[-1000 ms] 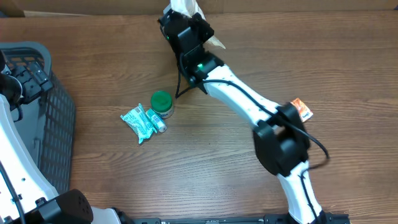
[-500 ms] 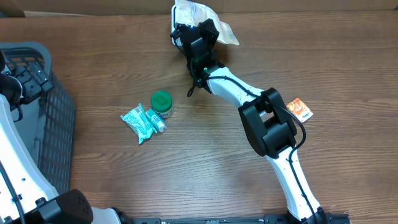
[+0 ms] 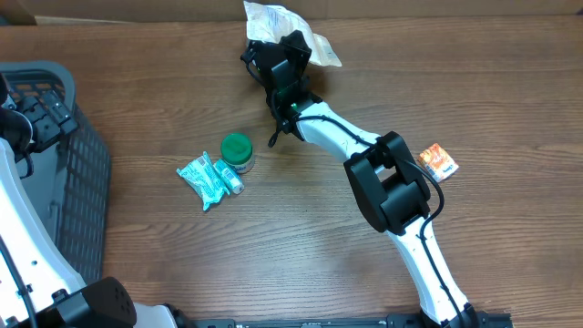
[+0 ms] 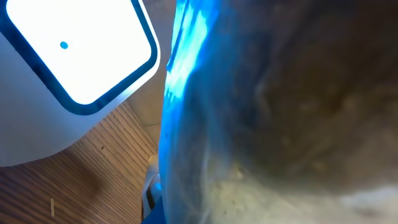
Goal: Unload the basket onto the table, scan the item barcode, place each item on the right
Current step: 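Hold the clear bag in front of the scanner window, then carry the clear bag right and release it on the table, then move the right gripper left over the green-lidded jar, then lower the right gripper onto the jar lid and adjust position, then close the right gripper on the jar lid and lift it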
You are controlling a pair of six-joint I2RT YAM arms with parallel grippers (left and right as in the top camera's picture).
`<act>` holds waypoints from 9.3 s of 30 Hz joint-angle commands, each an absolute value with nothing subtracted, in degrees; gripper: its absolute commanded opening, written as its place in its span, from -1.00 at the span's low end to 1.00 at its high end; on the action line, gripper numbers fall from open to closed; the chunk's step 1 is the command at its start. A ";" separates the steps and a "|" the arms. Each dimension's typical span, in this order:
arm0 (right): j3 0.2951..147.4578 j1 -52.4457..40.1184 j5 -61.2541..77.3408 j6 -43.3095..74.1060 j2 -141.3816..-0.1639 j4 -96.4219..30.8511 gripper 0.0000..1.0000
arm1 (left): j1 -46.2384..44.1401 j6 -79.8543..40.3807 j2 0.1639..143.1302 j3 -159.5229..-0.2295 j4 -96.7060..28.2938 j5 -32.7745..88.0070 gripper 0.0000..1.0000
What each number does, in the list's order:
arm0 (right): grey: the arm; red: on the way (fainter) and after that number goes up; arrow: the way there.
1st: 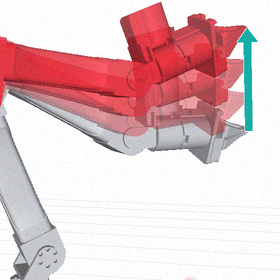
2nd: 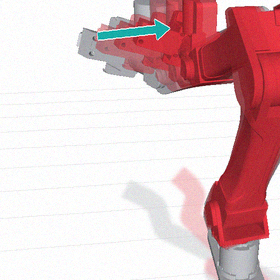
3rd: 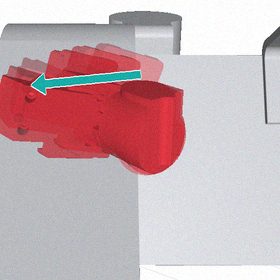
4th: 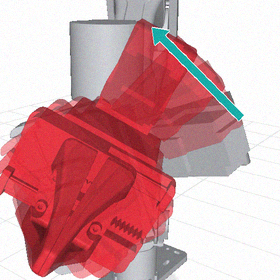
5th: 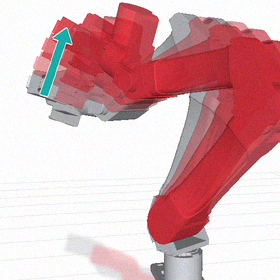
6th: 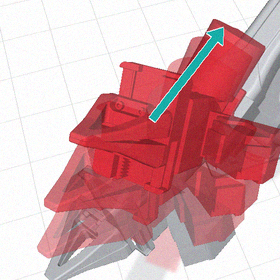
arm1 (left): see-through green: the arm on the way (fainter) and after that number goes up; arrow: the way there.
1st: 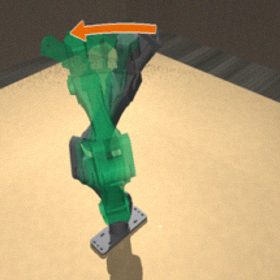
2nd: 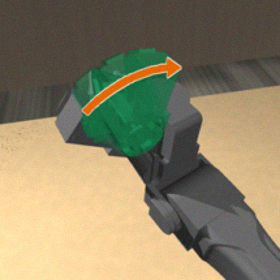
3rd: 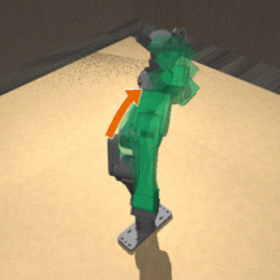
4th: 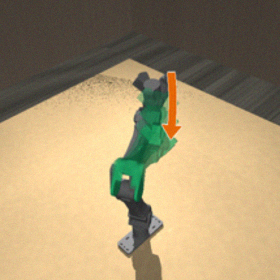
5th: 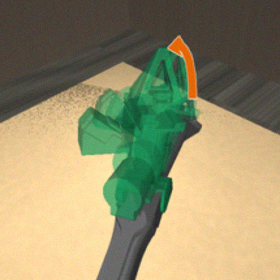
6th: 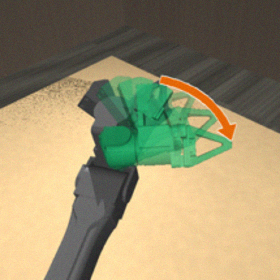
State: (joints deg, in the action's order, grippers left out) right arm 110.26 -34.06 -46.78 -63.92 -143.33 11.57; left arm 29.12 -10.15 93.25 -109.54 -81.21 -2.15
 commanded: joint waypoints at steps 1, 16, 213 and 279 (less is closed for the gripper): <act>111.02 -33.89 -48.84 -63.75 -143.06 12.16 -0.83 | 29.12 -10.52 93.45 -109.95 -81.17 -2.00 0.99; 111.02 -33.74 -41.23 -49.69 -127.94 -6.02 -0.92 | 29.12 -10.52 93.45 -109.95 -81.17 -2.00 1.00; 101.21 -46.85 -7.73 46.65 -124.95 -39.92 0.99 | 29.12 -10.52 93.45 -109.95 -81.17 -2.00 0.99; 98.76 -42.30 8.21 -16.95 -119.74 -51.92 1.00 | 29.23 -10.52 93.49 -109.95 -81.17 -2.00 0.99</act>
State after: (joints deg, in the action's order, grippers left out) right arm 99.74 -42.41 8.12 -13.85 -121.23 -52.47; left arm 29.15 -10.15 93.30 -109.56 -81.21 -2.13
